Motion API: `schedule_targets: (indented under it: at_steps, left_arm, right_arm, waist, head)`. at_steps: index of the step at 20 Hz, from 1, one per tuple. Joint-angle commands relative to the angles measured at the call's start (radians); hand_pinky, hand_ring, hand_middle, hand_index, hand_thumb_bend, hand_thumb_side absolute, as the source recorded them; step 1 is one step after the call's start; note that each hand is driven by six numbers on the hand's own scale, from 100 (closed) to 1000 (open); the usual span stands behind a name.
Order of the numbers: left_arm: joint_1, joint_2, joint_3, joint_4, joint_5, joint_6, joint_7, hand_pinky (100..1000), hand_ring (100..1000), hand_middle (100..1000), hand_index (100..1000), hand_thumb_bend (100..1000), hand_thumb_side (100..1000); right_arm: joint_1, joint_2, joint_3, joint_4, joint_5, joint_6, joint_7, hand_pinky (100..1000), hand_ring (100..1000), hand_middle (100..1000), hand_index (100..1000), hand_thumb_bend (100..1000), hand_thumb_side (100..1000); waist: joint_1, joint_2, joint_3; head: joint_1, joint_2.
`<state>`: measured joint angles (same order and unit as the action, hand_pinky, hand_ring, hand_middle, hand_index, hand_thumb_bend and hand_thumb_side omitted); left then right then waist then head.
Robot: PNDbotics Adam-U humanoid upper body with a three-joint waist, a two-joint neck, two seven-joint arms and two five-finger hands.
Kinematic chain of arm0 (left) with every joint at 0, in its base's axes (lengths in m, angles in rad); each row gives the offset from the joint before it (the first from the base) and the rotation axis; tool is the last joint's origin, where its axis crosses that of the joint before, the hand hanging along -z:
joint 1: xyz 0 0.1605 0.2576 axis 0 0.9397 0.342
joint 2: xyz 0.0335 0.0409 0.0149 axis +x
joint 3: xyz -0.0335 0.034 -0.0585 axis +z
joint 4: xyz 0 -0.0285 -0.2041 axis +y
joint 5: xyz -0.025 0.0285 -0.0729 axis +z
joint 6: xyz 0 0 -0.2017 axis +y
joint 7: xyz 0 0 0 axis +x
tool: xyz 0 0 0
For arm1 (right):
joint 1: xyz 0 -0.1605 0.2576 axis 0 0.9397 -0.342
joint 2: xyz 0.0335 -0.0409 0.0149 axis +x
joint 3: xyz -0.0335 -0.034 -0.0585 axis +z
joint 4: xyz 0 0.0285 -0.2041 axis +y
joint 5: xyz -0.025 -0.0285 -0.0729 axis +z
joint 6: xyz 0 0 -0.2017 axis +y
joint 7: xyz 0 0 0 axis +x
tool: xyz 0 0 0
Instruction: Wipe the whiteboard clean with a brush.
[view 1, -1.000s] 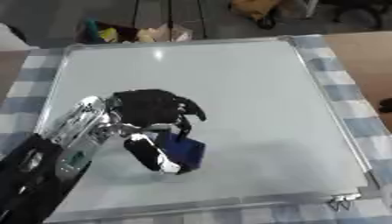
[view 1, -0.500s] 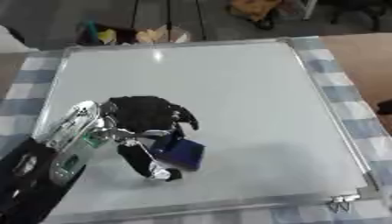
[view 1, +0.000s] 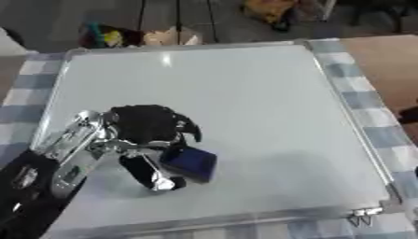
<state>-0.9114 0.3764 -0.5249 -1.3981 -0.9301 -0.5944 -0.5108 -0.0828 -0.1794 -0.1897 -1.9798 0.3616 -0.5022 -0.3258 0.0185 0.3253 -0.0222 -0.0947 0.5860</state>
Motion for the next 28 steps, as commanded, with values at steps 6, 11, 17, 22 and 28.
schedule_targets:
  at_steps: [6,11,17,22,28]
  left_arm:
    - [-0.021,-0.016,0.009,0.046,-0.073,-0.046,0.022,628,825,756,359,295,581]
    - [-0.022,-0.027,0.014,0.075,-0.102,-0.047,0.036,614,816,742,350,259,578]
    - [-0.023,-0.038,0.019,0.096,-0.119,-0.038,0.063,592,806,702,341,180,572]
    - [-0.030,-0.038,0.020,0.087,-0.120,-0.029,0.080,575,791,667,336,136,568]
    - [-0.040,-0.034,0.009,0.056,-0.118,-0.028,0.071,574,776,611,342,134,559]
  right_arm:
    - [-0.004,-0.003,0.001,-0.020,-0.007,0.000,0.005,467,535,453,678,100,704]
    - [-0.005,0.000,0.003,-0.020,-0.007,0.001,0.007,466,535,452,678,100,703]
    - [-0.006,0.002,0.004,-0.020,-0.009,0.003,0.012,466,534,450,678,100,701]
    - [-0.006,0.003,0.005,-0.020,-0.010,0.005,0.014,466,533,449,678,100,699]
    - [-0.005,0.002,0.005,-0.020,-0.015,0.007,0.015,466,533,448,678,100,697]
  waist:
    - [-0.001,-0.016,-0.005]
    - [0.000,-0.014,-0.007]
    - [-0.001,-0.012,-0.003]
    - [-0.001,-0.013,-0.001]
    - [0.001,-0.016,-0.001]
  head:
    - [0.001,-0.015]
    - [0.001,-0.015]
    - [0.000,-0.016]
    - [-0.004,-0.014]
    - [-0.005,-0.016]
